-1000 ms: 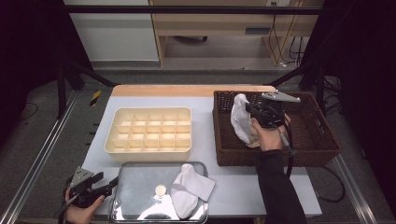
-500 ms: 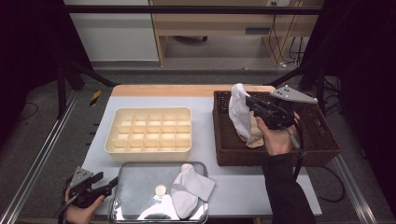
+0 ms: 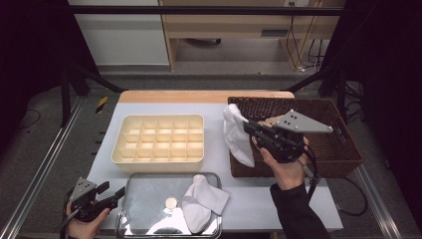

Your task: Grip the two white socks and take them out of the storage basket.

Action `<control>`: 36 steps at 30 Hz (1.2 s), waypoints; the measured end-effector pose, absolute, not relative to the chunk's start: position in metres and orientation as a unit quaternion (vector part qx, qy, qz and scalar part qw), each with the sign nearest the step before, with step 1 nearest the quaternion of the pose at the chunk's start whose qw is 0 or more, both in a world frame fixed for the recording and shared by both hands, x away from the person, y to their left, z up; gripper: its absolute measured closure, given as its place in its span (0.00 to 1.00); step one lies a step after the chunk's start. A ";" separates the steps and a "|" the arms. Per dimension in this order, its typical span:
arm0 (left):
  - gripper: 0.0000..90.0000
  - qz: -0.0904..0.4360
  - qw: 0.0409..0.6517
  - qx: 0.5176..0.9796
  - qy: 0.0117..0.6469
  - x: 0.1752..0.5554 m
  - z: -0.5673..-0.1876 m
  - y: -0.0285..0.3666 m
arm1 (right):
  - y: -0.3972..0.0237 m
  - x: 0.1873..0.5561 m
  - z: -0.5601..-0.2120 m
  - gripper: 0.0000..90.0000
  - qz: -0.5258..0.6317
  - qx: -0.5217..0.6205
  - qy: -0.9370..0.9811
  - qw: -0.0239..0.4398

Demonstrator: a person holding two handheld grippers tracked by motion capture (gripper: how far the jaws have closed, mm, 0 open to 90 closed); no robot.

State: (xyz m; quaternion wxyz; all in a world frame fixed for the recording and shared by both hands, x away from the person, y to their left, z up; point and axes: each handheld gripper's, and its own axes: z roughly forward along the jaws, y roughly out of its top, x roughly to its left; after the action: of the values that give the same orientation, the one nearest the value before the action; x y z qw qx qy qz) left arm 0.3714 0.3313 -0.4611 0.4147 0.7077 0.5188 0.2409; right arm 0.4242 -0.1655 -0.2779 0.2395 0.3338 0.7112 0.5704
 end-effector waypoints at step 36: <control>0.38 0.234 0.469 0.737 0.427 0.359 -0.396 0.244 | -0.155 0.373 -0.399 0.95 0.505 0.353 0.775 0.142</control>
State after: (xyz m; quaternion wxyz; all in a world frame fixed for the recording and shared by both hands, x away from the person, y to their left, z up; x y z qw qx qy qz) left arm 0.3593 0.2442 -0.3963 0.4693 0.7367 0.4268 0.2342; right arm 0.3731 -0.1551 -0.3993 0.1417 0.3531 0.7749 0.5047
